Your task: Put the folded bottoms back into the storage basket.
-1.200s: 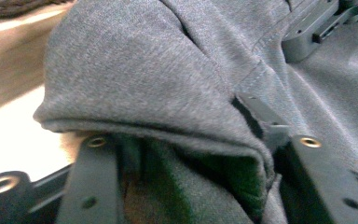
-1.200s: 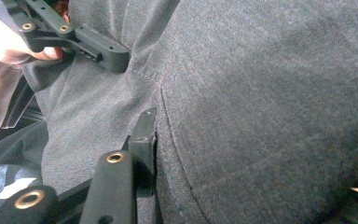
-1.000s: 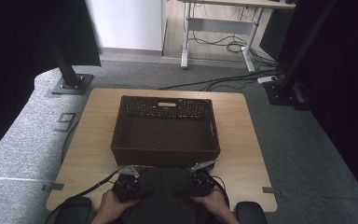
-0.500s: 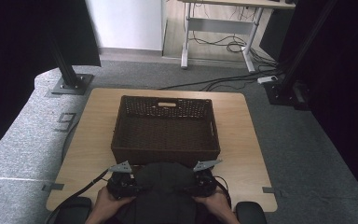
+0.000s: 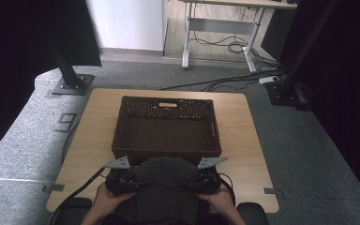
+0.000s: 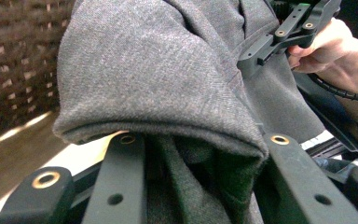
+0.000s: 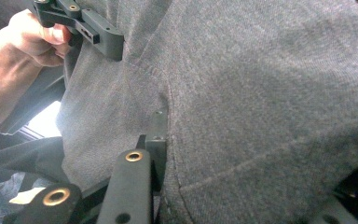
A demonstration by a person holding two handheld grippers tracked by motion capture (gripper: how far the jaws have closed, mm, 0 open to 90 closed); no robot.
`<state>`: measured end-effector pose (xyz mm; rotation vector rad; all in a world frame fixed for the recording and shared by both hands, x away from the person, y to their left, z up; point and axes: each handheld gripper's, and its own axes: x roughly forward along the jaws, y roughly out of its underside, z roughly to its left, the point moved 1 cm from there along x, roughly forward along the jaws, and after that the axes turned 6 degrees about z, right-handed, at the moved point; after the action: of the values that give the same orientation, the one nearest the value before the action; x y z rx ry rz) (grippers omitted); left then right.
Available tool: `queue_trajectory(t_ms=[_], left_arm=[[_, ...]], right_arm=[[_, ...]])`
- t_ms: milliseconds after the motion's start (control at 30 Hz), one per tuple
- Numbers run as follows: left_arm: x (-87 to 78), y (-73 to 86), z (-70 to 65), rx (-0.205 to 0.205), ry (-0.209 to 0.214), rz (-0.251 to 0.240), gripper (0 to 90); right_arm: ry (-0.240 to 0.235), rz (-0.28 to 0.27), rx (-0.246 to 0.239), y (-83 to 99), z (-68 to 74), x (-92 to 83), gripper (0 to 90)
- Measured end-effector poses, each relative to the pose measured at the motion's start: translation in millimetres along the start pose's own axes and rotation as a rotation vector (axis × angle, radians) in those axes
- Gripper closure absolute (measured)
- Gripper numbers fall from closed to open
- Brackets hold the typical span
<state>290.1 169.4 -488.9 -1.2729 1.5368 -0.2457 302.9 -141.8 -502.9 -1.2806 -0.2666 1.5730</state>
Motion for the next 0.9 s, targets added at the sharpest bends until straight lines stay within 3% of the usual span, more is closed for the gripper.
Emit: queue_trajectory(t_ms=[267, 533, 900], left_arm=[[-10.2, -11.8, -2.5, 0.025, 0.017, -0.025, 65.2], [-20.9, -28.5, -6.7, 0.056, 0.022, -0.045, 65.2], [-38.2, -63.5, -7.4, 0.092, 0.018, -0.071, 64.9]], right_arm=[[0.015, -0.034, -0.064, -12.7, 5.8, -10.2, 65.4], [0.028, -0.059, -0.086, -27.1, 11.5, -22.9, 65.4], [0.066, -0.09, -0.113, -58.1, 15.8, -42.8, 65.4]])
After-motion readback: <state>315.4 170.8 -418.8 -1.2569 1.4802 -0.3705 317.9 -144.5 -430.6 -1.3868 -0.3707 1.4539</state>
